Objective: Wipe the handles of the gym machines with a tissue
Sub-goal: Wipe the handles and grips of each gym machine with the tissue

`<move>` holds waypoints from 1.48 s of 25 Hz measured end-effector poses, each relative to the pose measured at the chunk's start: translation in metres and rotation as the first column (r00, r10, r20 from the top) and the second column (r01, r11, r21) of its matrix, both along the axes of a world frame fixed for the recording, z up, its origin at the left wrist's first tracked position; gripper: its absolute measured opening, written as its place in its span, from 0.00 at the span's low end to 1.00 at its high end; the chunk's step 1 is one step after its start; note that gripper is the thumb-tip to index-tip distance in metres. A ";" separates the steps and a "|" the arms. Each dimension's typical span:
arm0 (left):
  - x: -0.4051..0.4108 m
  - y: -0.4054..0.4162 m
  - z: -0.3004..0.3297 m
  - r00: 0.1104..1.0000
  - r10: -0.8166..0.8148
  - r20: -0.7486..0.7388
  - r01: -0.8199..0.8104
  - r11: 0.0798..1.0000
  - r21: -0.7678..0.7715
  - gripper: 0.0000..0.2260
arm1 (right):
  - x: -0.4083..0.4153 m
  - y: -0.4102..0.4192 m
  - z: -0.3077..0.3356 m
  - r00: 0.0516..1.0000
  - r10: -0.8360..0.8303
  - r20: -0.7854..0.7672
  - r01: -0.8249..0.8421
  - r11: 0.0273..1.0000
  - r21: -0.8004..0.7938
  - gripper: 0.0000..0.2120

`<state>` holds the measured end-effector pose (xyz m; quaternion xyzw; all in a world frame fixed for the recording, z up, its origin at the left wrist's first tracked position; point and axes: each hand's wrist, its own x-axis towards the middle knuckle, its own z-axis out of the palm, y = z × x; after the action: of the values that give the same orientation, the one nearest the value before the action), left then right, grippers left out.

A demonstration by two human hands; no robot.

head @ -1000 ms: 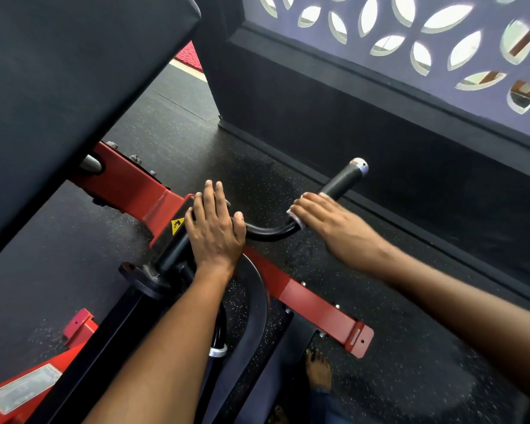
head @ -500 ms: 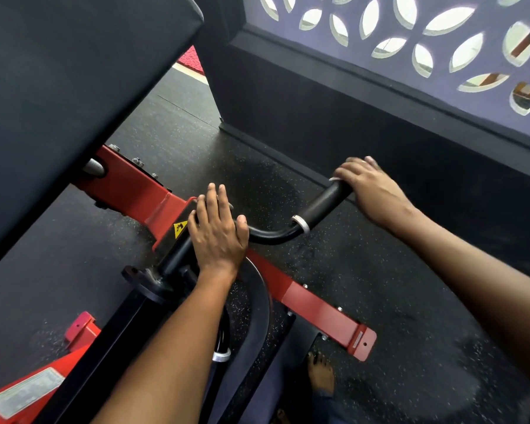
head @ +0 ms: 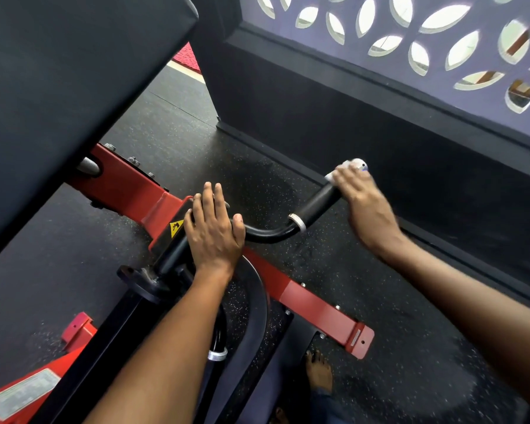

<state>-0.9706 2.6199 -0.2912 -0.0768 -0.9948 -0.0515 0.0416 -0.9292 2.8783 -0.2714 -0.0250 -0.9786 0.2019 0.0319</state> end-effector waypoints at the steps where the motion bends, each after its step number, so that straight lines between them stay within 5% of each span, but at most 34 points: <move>1: 0.000 0.000 0.000 1.000 0.000 0.000 0.000 1.000 -0.002 0.29 | 0.005 -0.015 0.003 0.990 0.136 -0.049 -0.135 0.991 0.027 0.22; 3: 0.000 0.001 0.000 1.000 0.001 -0.002 -0.001 1.000 -0.010 0.29 | 0.007 -0.040 0.015 0.927 0.374 -0.032 -0.371 0.926 0.065 0.18; 6: -0.001 -0.001 0.000 1.000 -0.001 -0.004 0.001 1.000 -0.014 0.29 | -0.017 -0.068 0.026 0.915 0.371 0.159 -0.380 0.924 0.032 0.12; 12: -0.001 0.000 -0.001 1.000 -0.006 -0.027 0.005 1.000 -0.019 0.29 | 0.068 -0.062 -0.006 0.917 0.398 -0.037 -0.393 0.915 0.089 0.26; 13: -0.001 0.000 -0.002 1.000 -0.005 -0.031 0.005 1.000 -0.021 0.29 | 0.087 -0.058 -0.005 0.948 0.319 -0.010 -0.319 0.947 -0.020 0.27; 15: -0.001 -0.001 -0.002 0.999 -0.004 -0.031 0.003 1.000 -0.018 0.29 | 0.103 -0.067 -0.002 0.982 -0.098 0.161 0.153 0.913 -0.378 0.25; 16: -0.002 -0.001 -0.003 0.999 -0.003 -0.036 0.002 1.000 -0.019 0.29 | 0.093 -0.076 0.002 0.878 -0.336 0.341 0.477 0.680 -0.557 0.21; 17: -0.002 -0.001 -0.003 0.999 -0.001 -0.041 0.000 1.000 -0.018 0.29 | 0.075 -0.084 0.009 0.706 -0.371 0.602 0.706 0.305 -0.639 0.17; 19: -0.001 0.000 -0.004 0.999 0.002 -0.037 -0.002 1.000 -0.007 0.29 | 0.033 -0.094 0.015 0.595 -0.126 0.794 0.698 -0.408 -0.588 0.15; 20: 0.000 0.000 -0.004 0.999 0.002 -0.037 -0.003 1.000 -0.005 0.29 | 0.018 -0.100 0.021 0.576 -0.073 0.814 0.598 -0.641 -0.481 0.15; 21: 0.000 0.000 -0.004 0.999 0.005 -0.041 -0.005 1.000 -0.006 0.29 | 0.008 -0.107 0.025 0.524 -0.074 0.848 0.533 -0.748 -0.395 0.15; 23: 0.001 0.000 -0.004 0.999 0.003 -0.041 -0.004 1.000 -0.011 0.29 | 0.012 -0.117 0.038 0.438 -0.128 0.890 0.483 -0.802 -0.353 0.15; 26: -0.001 0.000 -0.005 0.999 0.001 -0.047 -0.002 1.000 -0.024 0.29 | 0.016 -0.112 0.039 0.399 -0.142 0.906 0.562 -0.742 -0.365 0.13; 33: -0.001 0.001 -0.004 0.999 0.000 -0.052 -0.001 1.000 -0.016 0.28 | 0.022 -0.125 0.049 0.436 -0.105 0.894 0.465 -0.824 -0.323 0.15; 37: 0.001 -0.001 -0.005 0.999 -0.006 -0.046 0.005 1.000 -0.019 0.28 | 0.023 -0.123 0.043 0.572 -0.058 0.818 0.388 -0.860 -0.332 0.16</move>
<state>-0.9699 2.6189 -0.2957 -0.0813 -0.9938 -0.0407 0.0635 -0.9063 2.7550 -0.2281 -0.4956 -0.0608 0.8662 -0.0169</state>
